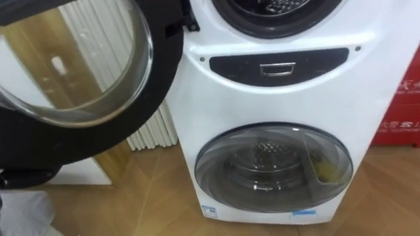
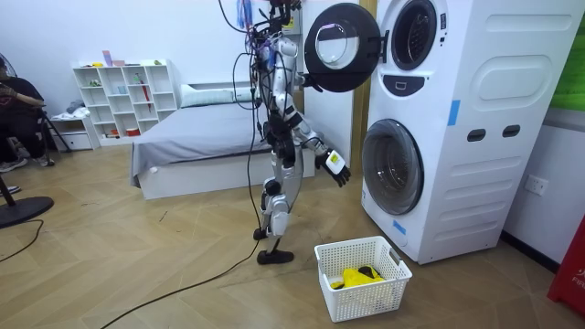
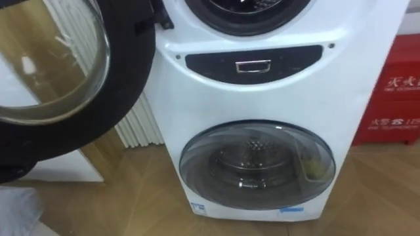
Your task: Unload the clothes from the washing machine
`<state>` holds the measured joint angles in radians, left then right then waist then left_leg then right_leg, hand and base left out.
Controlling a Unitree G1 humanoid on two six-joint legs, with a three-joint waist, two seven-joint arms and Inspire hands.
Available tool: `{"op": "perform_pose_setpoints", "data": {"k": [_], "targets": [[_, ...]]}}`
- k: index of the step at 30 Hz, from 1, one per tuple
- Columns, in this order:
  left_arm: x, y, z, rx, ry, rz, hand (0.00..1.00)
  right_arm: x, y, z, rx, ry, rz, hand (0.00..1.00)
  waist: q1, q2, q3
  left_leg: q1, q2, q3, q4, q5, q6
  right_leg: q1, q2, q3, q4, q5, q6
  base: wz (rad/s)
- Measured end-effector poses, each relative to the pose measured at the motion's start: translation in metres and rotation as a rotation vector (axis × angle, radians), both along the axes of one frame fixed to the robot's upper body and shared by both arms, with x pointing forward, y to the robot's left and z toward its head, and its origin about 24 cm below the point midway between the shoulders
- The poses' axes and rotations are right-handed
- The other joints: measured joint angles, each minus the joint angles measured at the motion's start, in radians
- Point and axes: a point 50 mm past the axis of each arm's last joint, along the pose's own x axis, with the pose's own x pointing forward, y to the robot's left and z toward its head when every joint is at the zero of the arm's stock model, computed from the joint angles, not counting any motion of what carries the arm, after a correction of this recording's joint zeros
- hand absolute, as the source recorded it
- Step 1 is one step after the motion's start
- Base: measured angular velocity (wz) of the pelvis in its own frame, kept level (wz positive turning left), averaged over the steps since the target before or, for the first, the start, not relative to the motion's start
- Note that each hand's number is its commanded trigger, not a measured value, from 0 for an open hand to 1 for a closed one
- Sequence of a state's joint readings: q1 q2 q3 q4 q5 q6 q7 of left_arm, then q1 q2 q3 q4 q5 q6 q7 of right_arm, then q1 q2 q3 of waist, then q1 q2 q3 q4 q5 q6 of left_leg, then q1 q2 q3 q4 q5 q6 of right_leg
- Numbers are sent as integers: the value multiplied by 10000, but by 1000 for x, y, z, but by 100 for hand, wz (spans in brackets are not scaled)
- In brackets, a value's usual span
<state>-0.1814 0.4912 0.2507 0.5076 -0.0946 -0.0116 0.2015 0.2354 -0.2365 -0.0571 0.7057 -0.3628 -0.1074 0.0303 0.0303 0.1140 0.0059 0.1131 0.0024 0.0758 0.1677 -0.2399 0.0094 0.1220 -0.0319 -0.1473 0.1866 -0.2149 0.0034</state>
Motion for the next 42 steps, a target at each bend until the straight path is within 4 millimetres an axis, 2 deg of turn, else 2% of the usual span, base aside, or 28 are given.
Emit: {"op": "perform_pose_setpoints", "data": {"k": [2,3,4,5,6,7,9,11,12,13,15,17,19,20,22,28,31,33,34,37,40,42], "targets": [[2,-3,0,321,350,-148,0,1,2,0,120,42,71,0,-14,5,10,9,28,-198,-4,9,16,-19,3,-36,76,22,36,9],[4,-9,-1,607,677,-380,0,0,1,-2,179,151,61,0,-29,154,95,38,168,-698,-15,53,83,-340,86,-19,511,-127,74,0],[6,-11,2,696,712,-531,0,5,4,-4,278,201,166,0,80,115,92,-69,223,-1175,12,53,82,-1016,276,198,282,25,-123,-7],[6,-9,2,680,747,-466,0,9,6,-3,335,173,300,0,16,67,80,-170,252,-1320,47,46,77,-1491,381,275,130,377,-270,20],[7,-13,-2,603,1083,-582,0,10,6,-3,320,195,346,0,-291,124,108,-227,282,-1367,135,47,40,-1742,369,65,111,984,-339,57],[9,-18,-4,598,1292,-974,0,7,5,-5,341,360,311,0,-397,115,110,-218,258,-1254,135,49,36,-1648,359,84,229,999,-326,66],[13,-26,1,1036,1331,-1444,0,10,5,-6,370,484,283,0,-353,54,144,-295,241,-1026,97,50,36,-1655,359,108,160,993,-314,29],[17,-37,6,1620,1381,-1950,0,14,7,-6,526,514,454,0,-353,-38,154,-532,181,-883,188,66,64,-1782,323,91,161,1022,-218,23],[19,-43,8,2184,1575,-2293,0,17,8,-7,621,601,515,0,-326,-95,158,-604,155,-670,246,83,93,-1816,276,115,155,1064,-151,11],[21,-49,8,2354,1646,-2627,0,22,9,-7,665,649,584,0,-309,-176,186,-632,115,-459,301,95,116,-1810,209,186,150,1084,-95,6],[24,-60,10,2476,1618,-3177,0,27,12,-6,698,583,744,0,-309,-264,227,-691,63,-374,328,109,187,-1793,147,283,68,1153,23,2],[27,-73,12,2760,1573,-3791,0,28,17,-7,766,647,992,0,-318,-304,223,-726,62,-350,315,112,279,-1759,115,354,-65,1255,103,0],[30,-103,23,3227,1032,-4963,0,28,21,-9,893,736,1174,0,-338,-304,220,-779,-2,-325,310,127,374,-1689,41,318,-179,1386,180,0],[30,-110,26,3261,799,-5260,0,28,22,-9,926,764,1230,0,-344,-291,222,-762,-12,-272,302,123,388,-1705,34,333,-160,1391,183,-14],[20,-138,26,3051,206,-6581,0,25,24,-11,1076,897,1197,0,-362,-268,213,-677,-32,-89,282,108,418,-1659,14,346,-159,1405,205,-16],[4,-177,24,2195,-452,-8468,0,27,31,-12,1469,824,1186,0,-841,-182,115,-481,-36,270,182,119,435,-1658,21,388,-106,1364,227,-19],[-2,-189,18,1498,-589,-9181,0,27,33,-13,1788,786,988,0,-849,-318,50,-322,-8,441,185,119,434,-1648,65,401,28,1310,165,-21],[-14,-191,6,1046,-276,-9321,0,24,35,-14,1906,835,903,0,-844,-481,-73,-156,9,572,187,118,433,-1555,106,402,36,1273,118,-21],[-21,-191,-4,768,92,-9411,0,23,35,-15,1930,848,854,0,-847,-609,-91,-88,27,579,189,117,431,-1442,129,402,32,1248,78,-11],[-36,-190,-25,137,1004,-9532,0,24,35,-14,2025,762,709,0,-832,-887,-88,76,108,579,189,71,350,-1322,188,348,28,1205,22,5],[-51,-190,-43,-270,1773,-9545,0,29,37,-10,1997,460,780,0,-806,-980,-39,102,124,538,137,38,301,-1319,206,337,13,1207,11,2],[-58,-189,-49,-420,2041,-9492,0,30,37,-9,1973,386,778,0,-758,-980,-35,141,121,524,117,36,301,-1253,207,341,16,1212,10,0]]}}
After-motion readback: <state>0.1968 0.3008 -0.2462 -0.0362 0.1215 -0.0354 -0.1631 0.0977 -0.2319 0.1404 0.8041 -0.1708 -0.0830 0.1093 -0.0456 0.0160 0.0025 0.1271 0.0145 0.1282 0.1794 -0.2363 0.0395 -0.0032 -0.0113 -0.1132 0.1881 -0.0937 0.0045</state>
